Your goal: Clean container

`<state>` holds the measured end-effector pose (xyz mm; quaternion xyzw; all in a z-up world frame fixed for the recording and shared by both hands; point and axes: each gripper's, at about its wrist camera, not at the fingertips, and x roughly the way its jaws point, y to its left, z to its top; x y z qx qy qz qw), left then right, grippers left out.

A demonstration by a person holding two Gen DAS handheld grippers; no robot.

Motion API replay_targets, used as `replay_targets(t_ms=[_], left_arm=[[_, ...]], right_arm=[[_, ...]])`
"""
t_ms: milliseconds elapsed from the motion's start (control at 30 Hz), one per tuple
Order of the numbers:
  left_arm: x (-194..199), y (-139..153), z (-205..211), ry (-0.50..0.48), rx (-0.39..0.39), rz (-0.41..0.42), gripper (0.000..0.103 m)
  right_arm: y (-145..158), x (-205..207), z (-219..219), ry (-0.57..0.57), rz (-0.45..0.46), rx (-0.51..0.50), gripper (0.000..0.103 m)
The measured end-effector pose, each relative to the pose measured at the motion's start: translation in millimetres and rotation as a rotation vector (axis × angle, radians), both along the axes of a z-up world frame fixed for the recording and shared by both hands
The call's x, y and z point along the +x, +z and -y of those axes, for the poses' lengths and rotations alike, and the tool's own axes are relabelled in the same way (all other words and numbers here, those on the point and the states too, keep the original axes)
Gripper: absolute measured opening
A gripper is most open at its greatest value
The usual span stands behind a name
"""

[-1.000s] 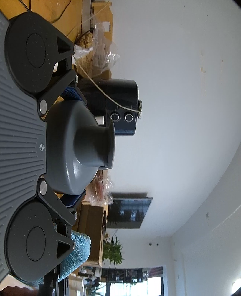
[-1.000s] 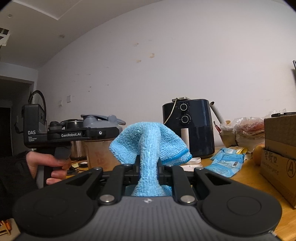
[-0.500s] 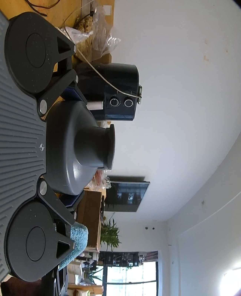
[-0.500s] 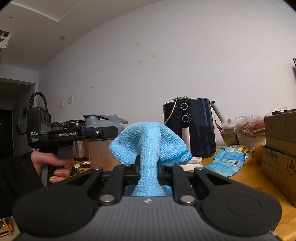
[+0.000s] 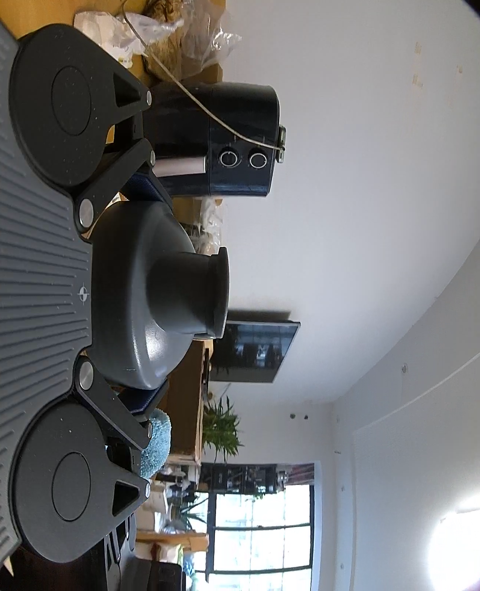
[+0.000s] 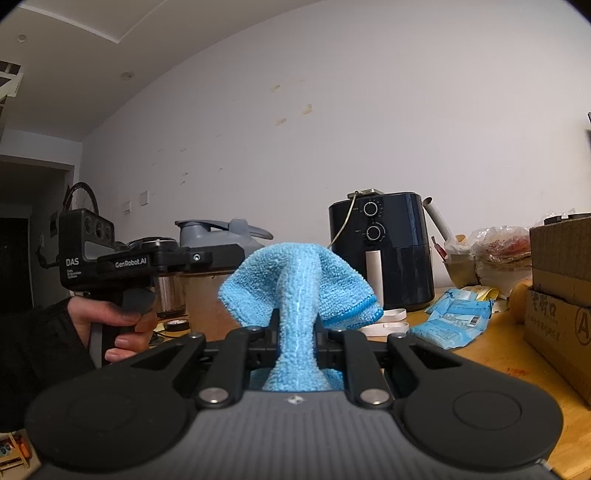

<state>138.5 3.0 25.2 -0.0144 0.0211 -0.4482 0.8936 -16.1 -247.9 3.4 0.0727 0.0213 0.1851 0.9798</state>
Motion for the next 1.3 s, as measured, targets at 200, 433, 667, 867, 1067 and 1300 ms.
replay_targets(t_ms=[200, 433, 667, 867, 1067, 1300], left_arm=[[5.5, -2.0, -2.5, -0.036, -0.001, 0.003, 0.095], [5.5, -2.5, -2.0, -0.036, 0.000, 0.002, 0.095], [6.8, -1.8, -1.1, -0.035, 0.002, 0.002, 0.095], [6.1, -0.6, -1.4, -0.035, 0.006, 0.000, 0.095], [5.1, -0.9, -2.0, -0.033, 0.006, 0.000, 0.095], [3.6, -1.4, -2.7, -0.030, 0.006, -0.001, 0.095]], right_arm=[[-1.6, -2.1, -5.5, 0.045, 0.022, -0.031, 0.007], [-3.4, 1.2, -20.0, 0.118, 0.039, -0.097, 0.007], [-4.0, 15.3, -33.8, 0.157, 0.028, -0.136, 0.007], [-2.0, 27.2, -42.8, 0.177, 0.025, -0.162, 0.007], [0.8, 39.4, -48.9, 0.190, -0.014, -0.167, 0.008], [6.9, 52.0, -52.9, 0.190, -0.087, -0.144, 0.008]])
